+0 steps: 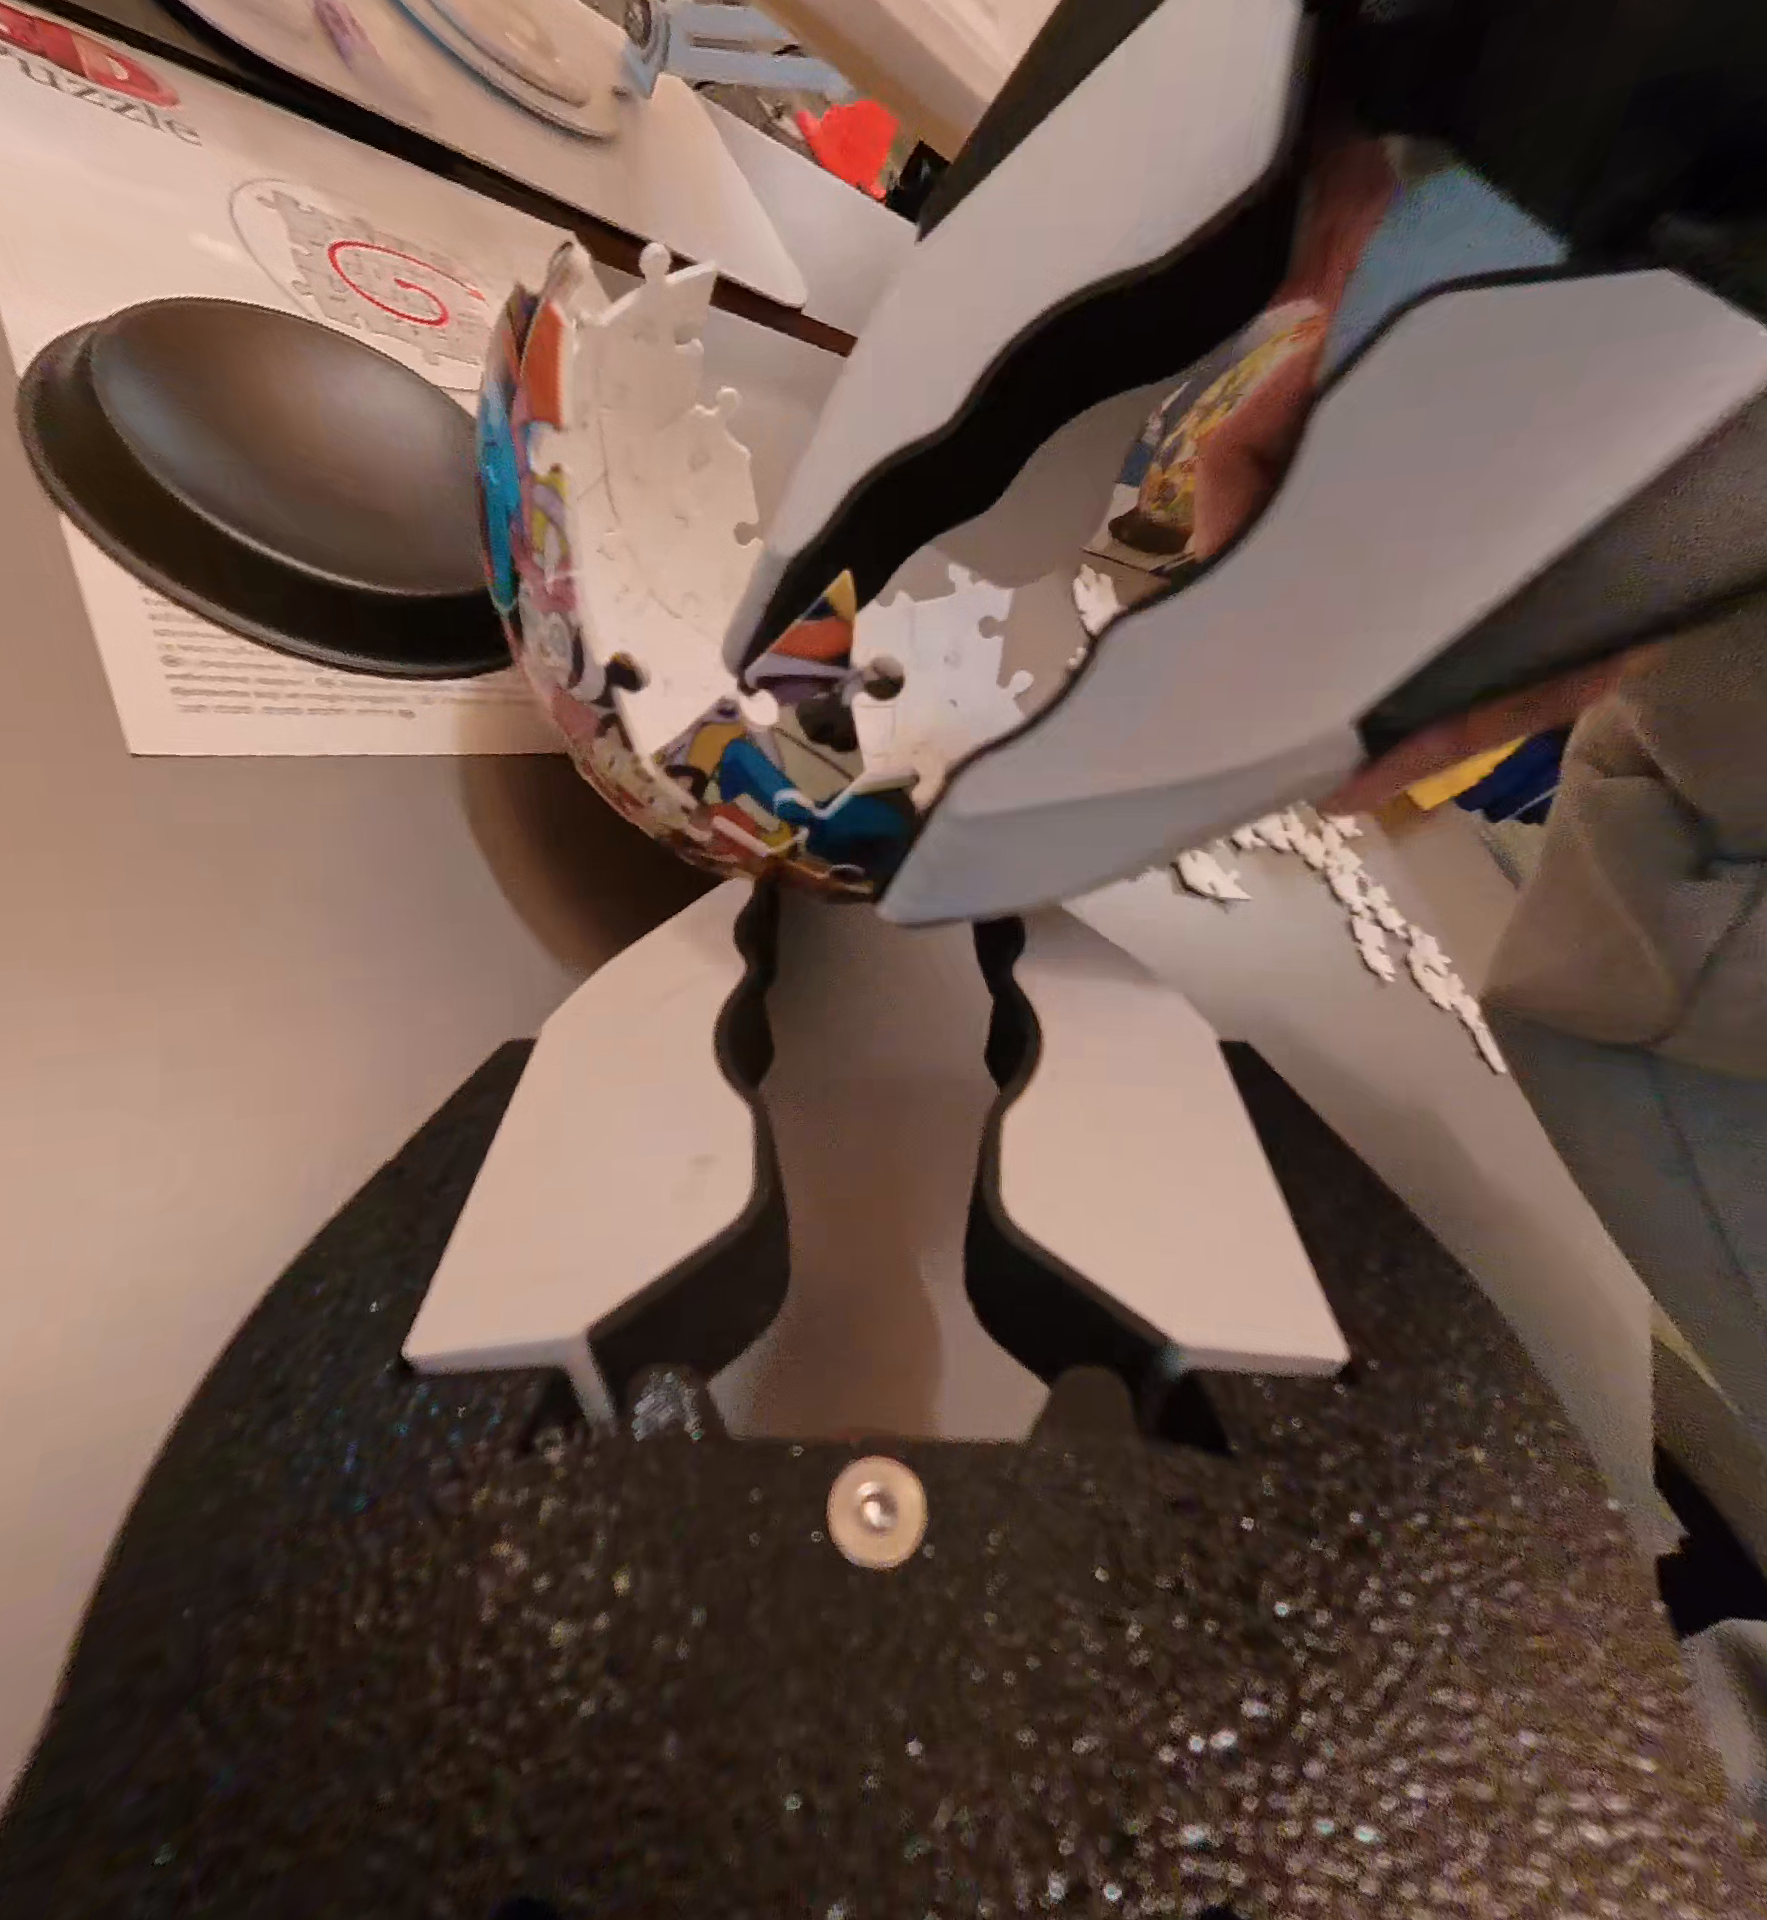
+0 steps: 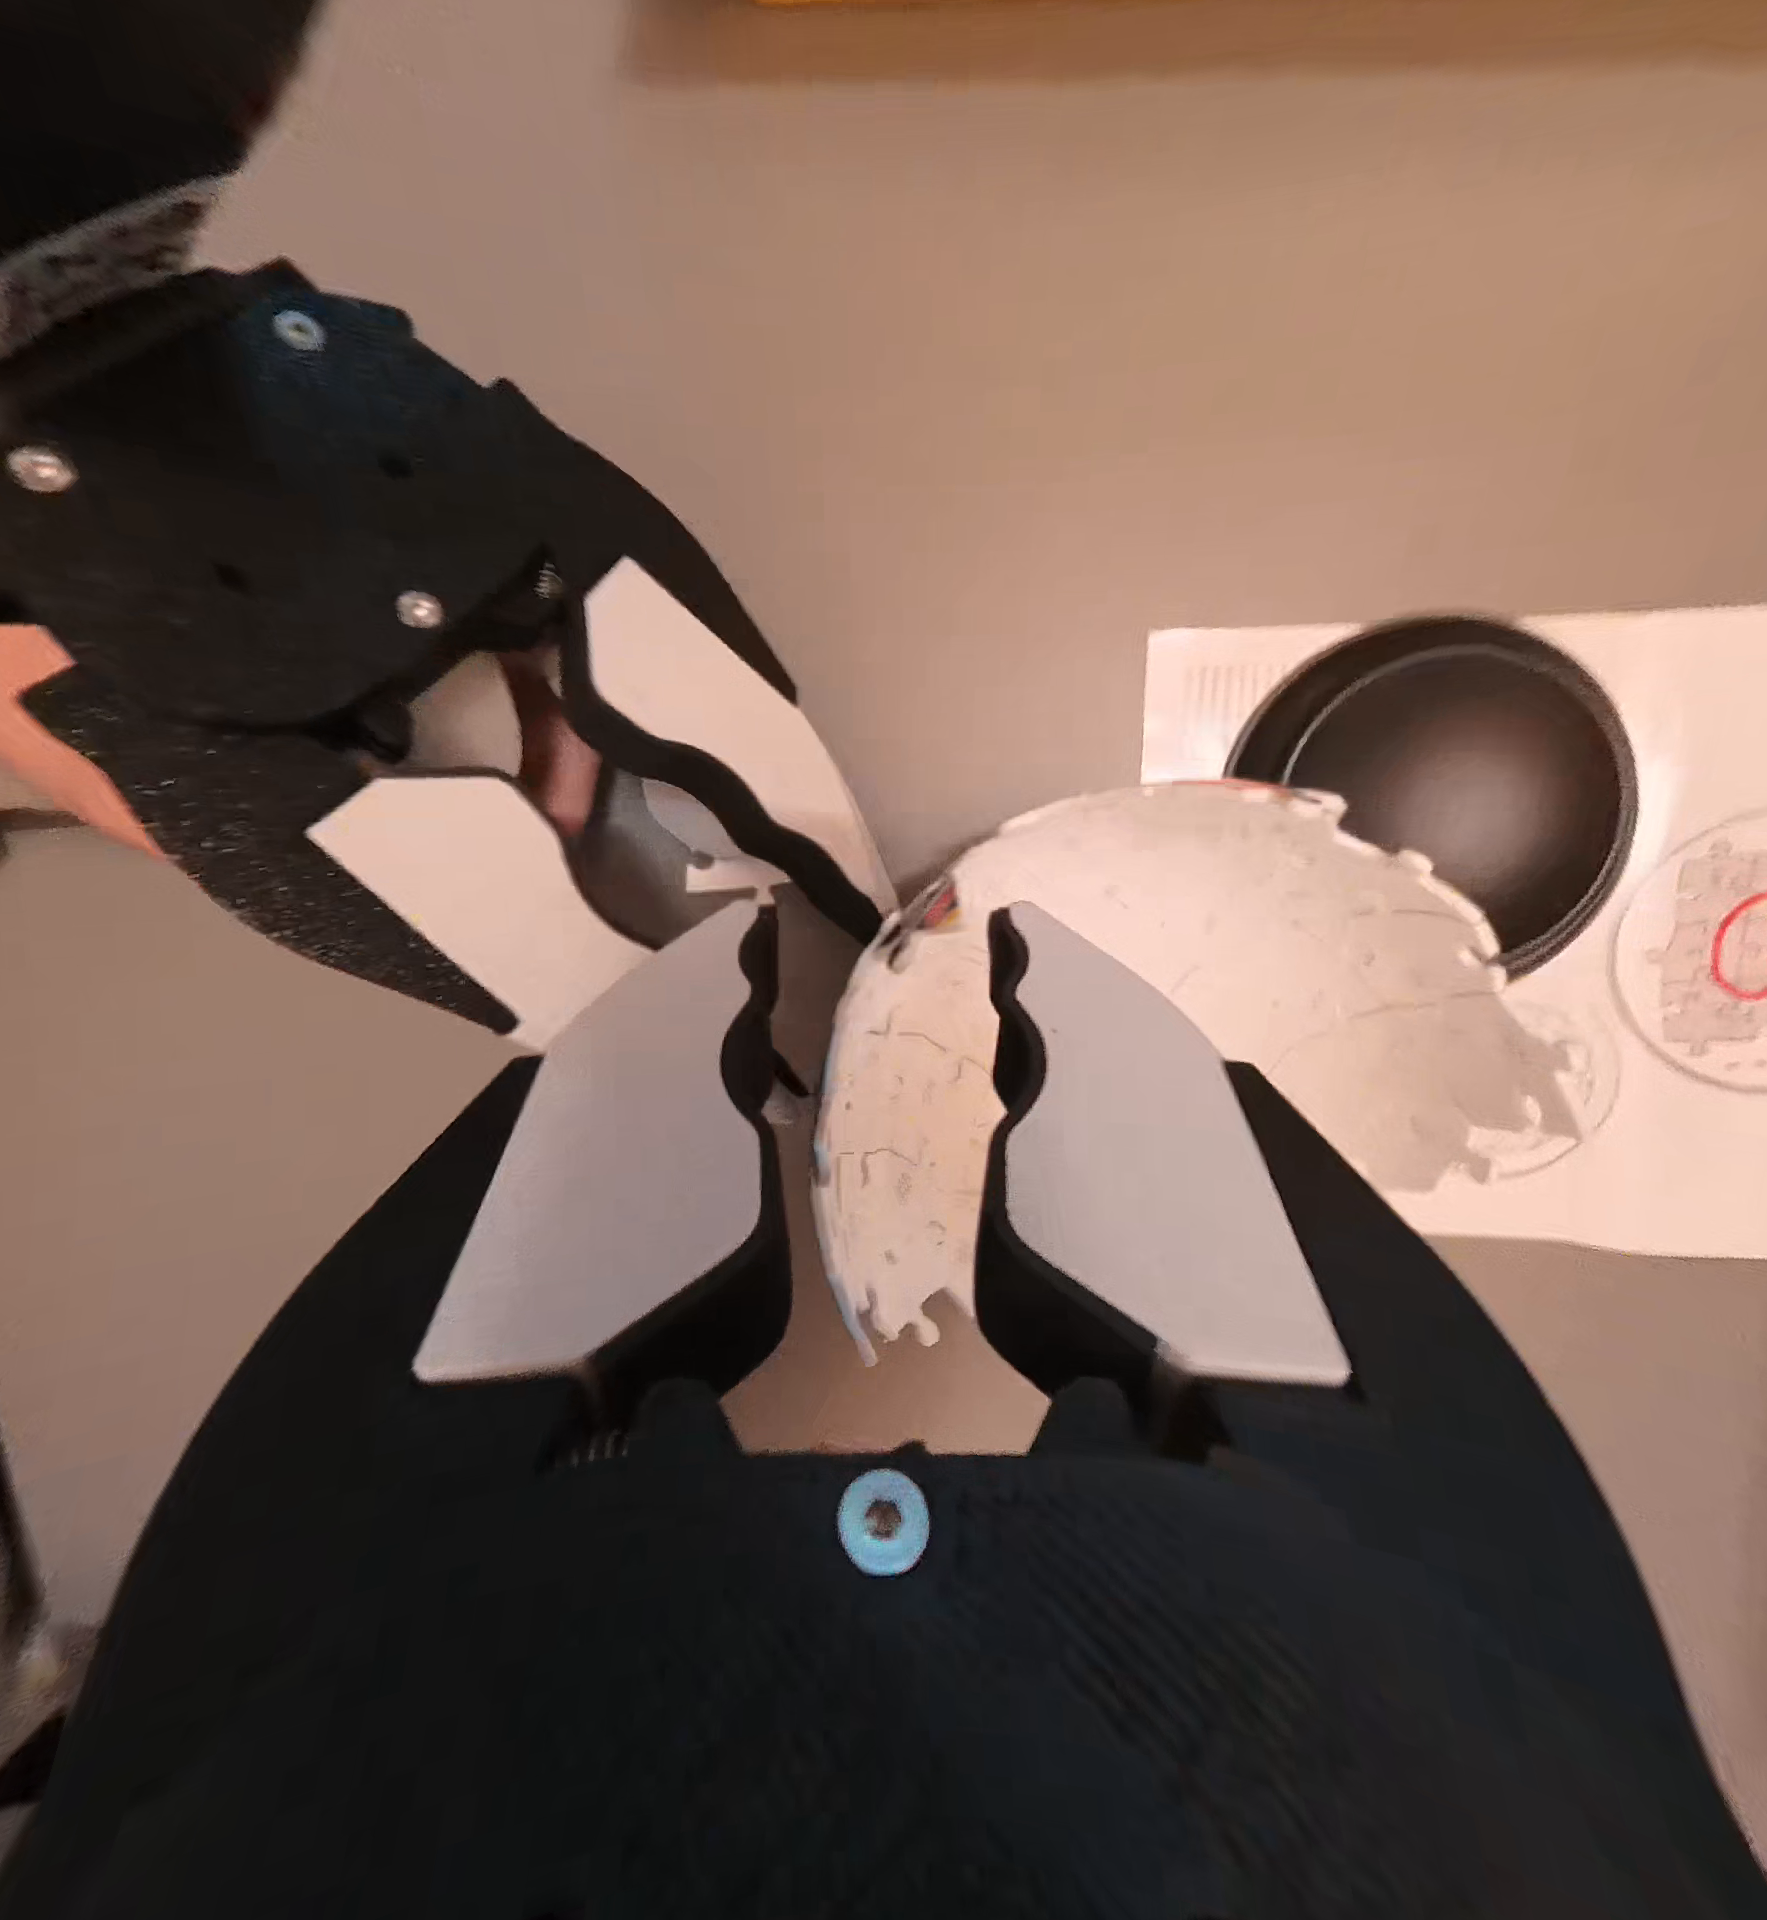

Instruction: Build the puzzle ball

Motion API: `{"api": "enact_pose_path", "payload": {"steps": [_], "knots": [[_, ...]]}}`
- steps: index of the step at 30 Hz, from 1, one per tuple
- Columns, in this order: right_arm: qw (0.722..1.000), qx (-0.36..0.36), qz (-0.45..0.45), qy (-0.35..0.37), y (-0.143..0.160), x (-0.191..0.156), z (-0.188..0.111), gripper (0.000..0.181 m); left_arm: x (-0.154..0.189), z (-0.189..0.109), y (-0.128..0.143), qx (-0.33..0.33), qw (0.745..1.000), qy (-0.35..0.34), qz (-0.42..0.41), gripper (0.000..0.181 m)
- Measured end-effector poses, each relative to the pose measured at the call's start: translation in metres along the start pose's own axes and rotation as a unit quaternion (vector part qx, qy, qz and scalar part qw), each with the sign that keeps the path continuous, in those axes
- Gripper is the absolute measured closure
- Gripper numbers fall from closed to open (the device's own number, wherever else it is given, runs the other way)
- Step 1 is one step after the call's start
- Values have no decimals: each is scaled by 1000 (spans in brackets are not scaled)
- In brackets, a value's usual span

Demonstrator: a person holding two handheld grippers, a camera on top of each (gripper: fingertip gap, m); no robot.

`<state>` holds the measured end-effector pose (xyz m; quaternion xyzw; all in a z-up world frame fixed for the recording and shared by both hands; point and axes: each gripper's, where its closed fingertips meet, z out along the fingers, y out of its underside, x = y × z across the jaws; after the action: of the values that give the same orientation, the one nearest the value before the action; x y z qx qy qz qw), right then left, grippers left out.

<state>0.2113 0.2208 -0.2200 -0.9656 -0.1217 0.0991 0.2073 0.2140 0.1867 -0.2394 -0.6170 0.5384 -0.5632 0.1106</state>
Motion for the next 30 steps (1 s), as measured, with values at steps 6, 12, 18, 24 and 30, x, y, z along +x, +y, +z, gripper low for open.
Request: {"api": "enact_pose_path", "payload": {"steps": [6, 12, 18, 24, 30], "knots": [[999, -40, 28, -23, 8, -1, 4, 151, 10, -1, -2, 9, 999, 19, 30, 146], [998, -62, 11, -27, 20, 0, -5, 165, 10, 1, 0, -1, 999, 7, 44, 148], [997, -71, -4, -39, 30, -1, -7, 163, 7, 1, 0, 1, 999, 6, 32, 149], [997, -53, -23, -44, 26, -1, -3, 165, 7, 2, 1, -4, 999, 4, 35, 150], [998, -47, -32, -32, 24, 3, -7, 162, 6, 2, 0, -1, 1000, 6, 27, 152]]}}
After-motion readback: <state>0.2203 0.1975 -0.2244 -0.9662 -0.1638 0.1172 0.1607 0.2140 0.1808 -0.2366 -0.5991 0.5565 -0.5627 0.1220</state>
